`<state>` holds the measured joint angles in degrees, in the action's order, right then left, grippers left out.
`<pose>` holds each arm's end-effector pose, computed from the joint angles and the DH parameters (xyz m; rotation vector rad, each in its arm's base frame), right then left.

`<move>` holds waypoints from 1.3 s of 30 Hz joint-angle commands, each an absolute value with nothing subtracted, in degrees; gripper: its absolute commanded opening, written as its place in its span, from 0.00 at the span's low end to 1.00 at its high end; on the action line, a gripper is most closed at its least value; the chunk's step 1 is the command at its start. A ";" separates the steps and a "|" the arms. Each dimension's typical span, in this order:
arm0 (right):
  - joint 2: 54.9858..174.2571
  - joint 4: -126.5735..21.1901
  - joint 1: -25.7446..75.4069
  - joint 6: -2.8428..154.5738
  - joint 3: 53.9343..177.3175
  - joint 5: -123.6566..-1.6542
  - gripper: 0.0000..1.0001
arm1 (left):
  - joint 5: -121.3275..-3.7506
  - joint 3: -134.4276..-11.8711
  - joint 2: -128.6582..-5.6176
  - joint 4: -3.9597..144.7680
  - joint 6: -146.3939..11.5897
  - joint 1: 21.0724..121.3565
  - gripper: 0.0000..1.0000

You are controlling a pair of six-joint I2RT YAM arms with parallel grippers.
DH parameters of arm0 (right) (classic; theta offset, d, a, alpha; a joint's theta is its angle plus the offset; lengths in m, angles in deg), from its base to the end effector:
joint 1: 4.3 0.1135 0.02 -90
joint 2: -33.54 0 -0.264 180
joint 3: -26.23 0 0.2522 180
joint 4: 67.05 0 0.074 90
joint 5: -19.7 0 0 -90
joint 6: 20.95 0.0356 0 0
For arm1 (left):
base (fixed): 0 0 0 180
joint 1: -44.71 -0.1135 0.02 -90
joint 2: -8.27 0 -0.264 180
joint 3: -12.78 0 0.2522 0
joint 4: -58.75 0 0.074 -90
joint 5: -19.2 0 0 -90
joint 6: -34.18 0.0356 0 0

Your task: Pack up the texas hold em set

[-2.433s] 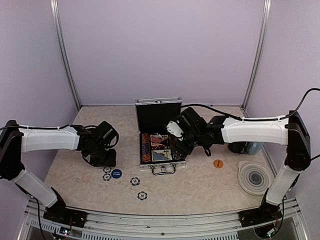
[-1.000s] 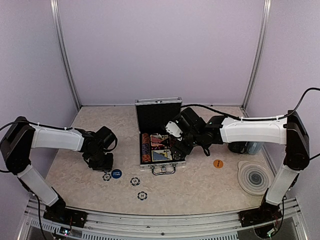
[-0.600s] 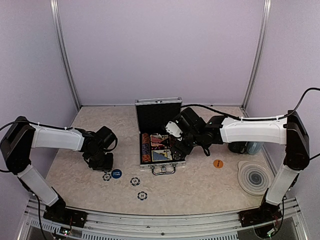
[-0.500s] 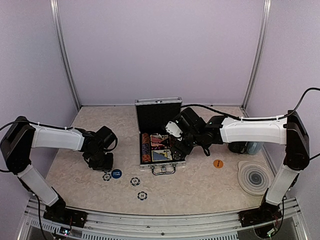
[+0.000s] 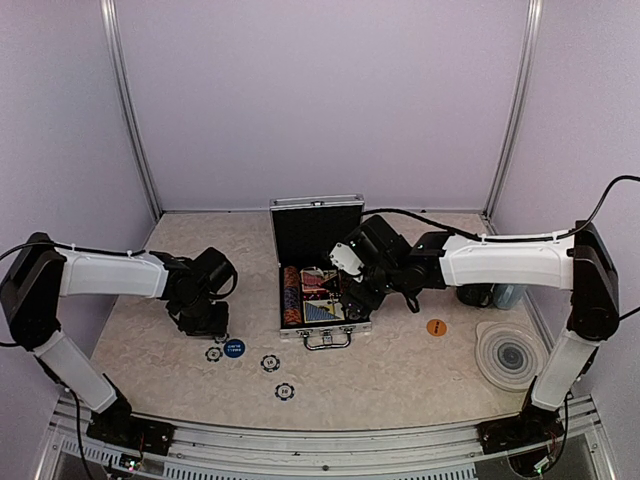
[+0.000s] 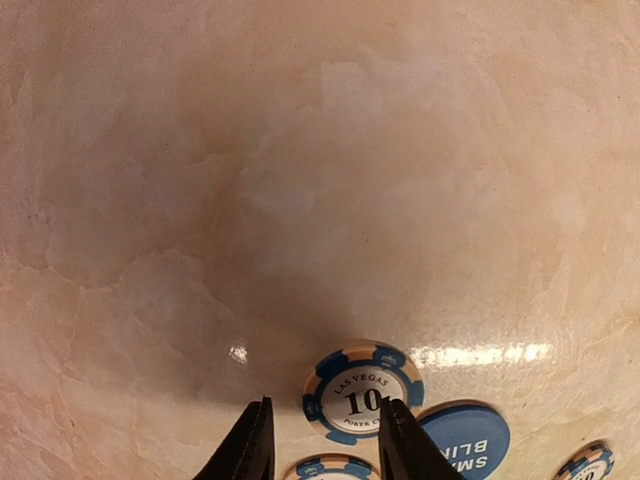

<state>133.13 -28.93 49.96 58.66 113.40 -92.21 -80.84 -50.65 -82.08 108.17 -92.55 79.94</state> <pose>0.2318 0.2993 0.2369 -1.1265 2.0874 -0.1079 0.2260 -0.1520 0.1573 -0.0672 2.8459 0.0020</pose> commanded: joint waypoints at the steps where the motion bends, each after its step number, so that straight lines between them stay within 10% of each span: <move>1: 132.77 -28.52 50.68 58.86 114.63 -92.49 0.99 | -82.04 -51.84 -82.23 109.75 -91.82 80.92 0.47; 26: 132.85 -29.73 50.81 58.86 113.15 -92.08 0.99 | -82.44 -52.04 -89.97 108.11 -89.10 82.50 0.46; 39: 132.68 -29.36 50.92 59.16 113.08 -92.01 0.99 | -82.21 -52.73 -90.74 107.85 -88.18 83.80 0.66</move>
